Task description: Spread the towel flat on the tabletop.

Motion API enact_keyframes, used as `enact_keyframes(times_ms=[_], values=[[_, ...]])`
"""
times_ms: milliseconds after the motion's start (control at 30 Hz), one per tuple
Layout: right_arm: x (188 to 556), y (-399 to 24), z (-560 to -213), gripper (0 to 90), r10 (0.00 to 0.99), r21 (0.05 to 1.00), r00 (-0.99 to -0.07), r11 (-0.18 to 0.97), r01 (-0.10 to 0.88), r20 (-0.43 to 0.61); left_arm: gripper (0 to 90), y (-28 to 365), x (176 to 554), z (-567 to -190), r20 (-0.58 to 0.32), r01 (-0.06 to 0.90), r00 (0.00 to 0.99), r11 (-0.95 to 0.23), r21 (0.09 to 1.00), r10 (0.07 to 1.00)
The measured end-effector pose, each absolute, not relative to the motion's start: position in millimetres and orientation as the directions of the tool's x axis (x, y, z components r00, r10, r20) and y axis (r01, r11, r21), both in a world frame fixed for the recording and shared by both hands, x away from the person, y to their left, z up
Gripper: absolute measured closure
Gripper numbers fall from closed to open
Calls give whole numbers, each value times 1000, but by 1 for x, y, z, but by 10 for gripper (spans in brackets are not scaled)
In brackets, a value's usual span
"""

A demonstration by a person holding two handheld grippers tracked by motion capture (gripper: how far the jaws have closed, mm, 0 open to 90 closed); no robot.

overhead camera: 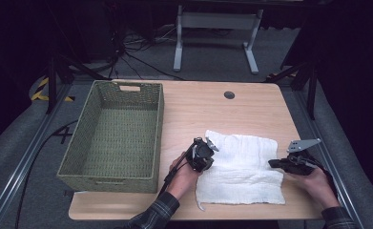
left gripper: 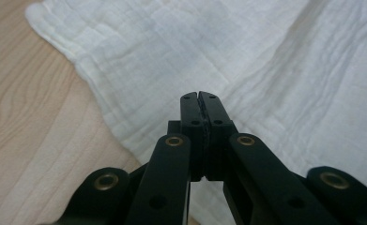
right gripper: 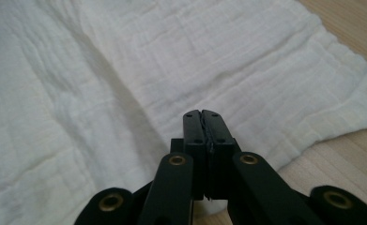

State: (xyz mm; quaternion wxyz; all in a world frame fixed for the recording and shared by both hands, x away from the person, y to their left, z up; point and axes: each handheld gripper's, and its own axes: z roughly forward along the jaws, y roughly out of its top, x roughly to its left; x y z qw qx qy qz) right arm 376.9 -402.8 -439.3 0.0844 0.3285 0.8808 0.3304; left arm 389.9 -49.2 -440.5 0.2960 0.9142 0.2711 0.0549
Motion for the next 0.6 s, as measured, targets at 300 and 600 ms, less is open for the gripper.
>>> enact_keyframes(times_ms=[300, 600], values=[[384, -399, -446, 896, 641, 617, -766, 583, 529, 51, 895, -49, 385, -448, -53, 463, 850, -696, 548, 524], [397, -391, -446, 896, 648, 623, -761, 582, 524, 35, 896, -38, 377, -448, -50, 476, 840, -688, 548, 541]])
